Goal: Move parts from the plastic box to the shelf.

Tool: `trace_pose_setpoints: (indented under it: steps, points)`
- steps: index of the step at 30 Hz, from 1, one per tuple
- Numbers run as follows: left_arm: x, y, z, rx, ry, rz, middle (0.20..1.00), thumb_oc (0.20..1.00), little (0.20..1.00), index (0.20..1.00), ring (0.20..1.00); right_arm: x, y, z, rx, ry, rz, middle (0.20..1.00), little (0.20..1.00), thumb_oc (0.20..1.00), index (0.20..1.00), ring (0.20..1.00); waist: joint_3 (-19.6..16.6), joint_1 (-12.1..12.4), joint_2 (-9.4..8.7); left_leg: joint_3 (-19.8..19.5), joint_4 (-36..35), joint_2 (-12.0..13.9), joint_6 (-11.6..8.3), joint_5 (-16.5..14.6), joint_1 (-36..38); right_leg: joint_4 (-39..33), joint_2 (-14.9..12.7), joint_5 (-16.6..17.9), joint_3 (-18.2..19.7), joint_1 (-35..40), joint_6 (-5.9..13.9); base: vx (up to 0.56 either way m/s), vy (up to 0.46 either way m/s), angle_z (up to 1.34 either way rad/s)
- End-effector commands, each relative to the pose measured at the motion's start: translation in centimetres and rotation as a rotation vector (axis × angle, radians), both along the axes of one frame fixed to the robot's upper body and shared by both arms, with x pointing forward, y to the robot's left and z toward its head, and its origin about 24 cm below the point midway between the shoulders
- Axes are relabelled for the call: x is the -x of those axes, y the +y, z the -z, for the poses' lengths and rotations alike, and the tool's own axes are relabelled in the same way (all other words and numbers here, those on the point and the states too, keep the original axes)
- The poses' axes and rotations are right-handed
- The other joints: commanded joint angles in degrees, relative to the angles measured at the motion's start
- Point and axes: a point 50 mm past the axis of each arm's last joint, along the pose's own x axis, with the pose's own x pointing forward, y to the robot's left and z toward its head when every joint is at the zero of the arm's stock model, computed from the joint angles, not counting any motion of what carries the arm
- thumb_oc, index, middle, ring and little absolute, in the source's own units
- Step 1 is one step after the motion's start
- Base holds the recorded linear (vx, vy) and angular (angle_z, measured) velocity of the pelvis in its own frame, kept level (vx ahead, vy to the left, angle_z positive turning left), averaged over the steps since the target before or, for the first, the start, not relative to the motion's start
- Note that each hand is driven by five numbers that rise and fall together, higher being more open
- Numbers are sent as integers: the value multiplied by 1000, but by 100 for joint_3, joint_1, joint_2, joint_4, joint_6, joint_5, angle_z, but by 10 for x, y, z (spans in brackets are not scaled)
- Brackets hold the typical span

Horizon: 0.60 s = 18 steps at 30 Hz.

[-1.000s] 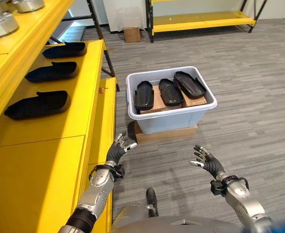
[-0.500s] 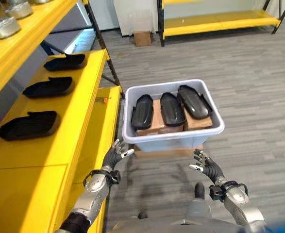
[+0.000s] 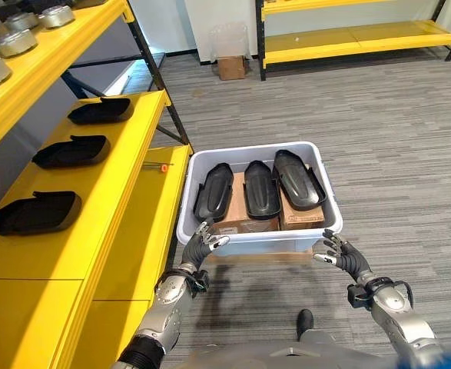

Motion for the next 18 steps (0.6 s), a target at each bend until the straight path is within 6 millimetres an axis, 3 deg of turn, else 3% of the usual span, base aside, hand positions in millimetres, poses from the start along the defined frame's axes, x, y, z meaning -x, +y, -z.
trace_pose_setpoints:
  steps: [1, 2, 4, 7, 8, 9, 10, 13, 14, 15, 16, 18]
  points:
    - [-12, 16, -17, -37, -91, 6, 1000, 1000, 1000, 1000, 1000, -3, 10, -12, -66, -94, -2, 1000, 1000, 1000, 1000, 1000, -90, -112, -311, 167, 445, -176, 59, -587, -84, -232, -233, 301, 72, 212, 197, 101, -256, 9]
    - [-12, 17, -17, -36, -90, 5, 1000, 1000, 1000, 1000, 1000, -1, 9, -10, -68, -76, 3, 1000, 1000, 1000, 1000, 1000, -49, -119, -332, 98, 829, -133, 17, -452, -191, -244, -114, 169, 100, 326, 75, 79, -197, 8]
    - [-11, 18, -17, -36, -88, 3, 1000, 1000, 1000, 1000, 1000, -1, 9, -10, -71, -76, -1, 1000, 1000, 1000, 1000, 1000, -25, -121, -337, 52, 1010, -128, 5, -400, -252, -232, -84, 129, 105, 365, 32, 60, -157, 2]
    - [-10, 19, -16, -31, -81, -8, 1000, 1000, 1000, 1000, 1000, -1, 9, -10, -59, -72, -20, 1000, 1000, 1000, 1000, 1000, 145, -66, -439, -233, 2405, -180, -13, 52, -811, -116, 37, -93, 237, 476, -223, 31, -172, -2]
    - [-10, 19, -16, -31, -81, -8, 1000, 1000, 1000, 1000, 1000, -1, 9, -10, -59, -72, -20, 1000, 1000, 1000, 1000, 1000, 138, -83, -420, -265, 2465, -159, -19, 31, -862, -111, 56, -95, 218, 464, -229, -8, -140, 3]
    - [-10, 18, -17, -30, -82, -4, 1000, 1000, 1000, 1000, 1000, -2, 8, -11, -55, -75, -22, 1000, 1000, 1000, 1000, 1000, 233, -24, -493, -399, 3060, -230, -46, 153, -1170, -77, 56, -161, 242, 518, -296, -28, -150, -7]
    - [-10, 16, -15, -38, -76, 6, 1000, 1000, 1000, 1000, 1000, -1, 6, -12, -45, -75, -23, 1000, 1000, 1000, 1000, 1000, 371, 39, -606, -473, 3729, -402, -67, 36, -1580, -24, 9, -182, 238, 540, -326, 22, -136, -3]
    - [-10, 16, -16, -32, -78, -1, 1000, 1000, 1000, 1000, 1000, -3, 8, -11, -33, -81, -21, 1000, 1000, 1000, 1000, 1000, 290, 30, -489, -301, 2007, -125, 124, -150, -1397, -53, 95, -164, 228, 569, -188, 131, 59, 0]
    - [-11, 17, -17, -33, -79, -11, 1000, 1000, 1000, 1000, 1000, -3, 9, -10, -29, -86, -17, 1000, 1000, 1000, 1000, 1000, 268, 51, -461, -260, 952, 145, 149, -57, -1204, -39, 94, -207, 287, 590, -99, 292, 322, -22]
    - [-14, 15, -19, -36, -93, -10, 1000, 1000, 1000, 1000, 1000, -2, 4, -12, -13, -92, 2, 1000, 1000, 1000, 1000, 1000, 213, -86, -328, 257, -95, 807, -65, 376, -842, 108, -55, -382, 237, 582, 76, 338, 434, -26]
    - [-16, 13, -19, -36, -93, 9, 1000, 1000, 1000, 1000, 1000, -2, 2, -10, -13, -85, 16, 1000, 1000, 1000, 1000, 1000, 190, -69, -259, 283, -287, 559, -10, 18, -643, 123, -174, -351, 256, 629, 215, 256, 371, -13]
    - [-17, 12, -20, -33, -101, 13, 1000, 1000, 1000, 1000, 1000, -2, 2, -10, -20, -86, 22, 1000, 1000, 1000, 1000, 1000, 128, -95, -234, 382, -378, 450, -1, -51, -613, 130, -271, -271, 236, 621, 258, 193, 302, -26]
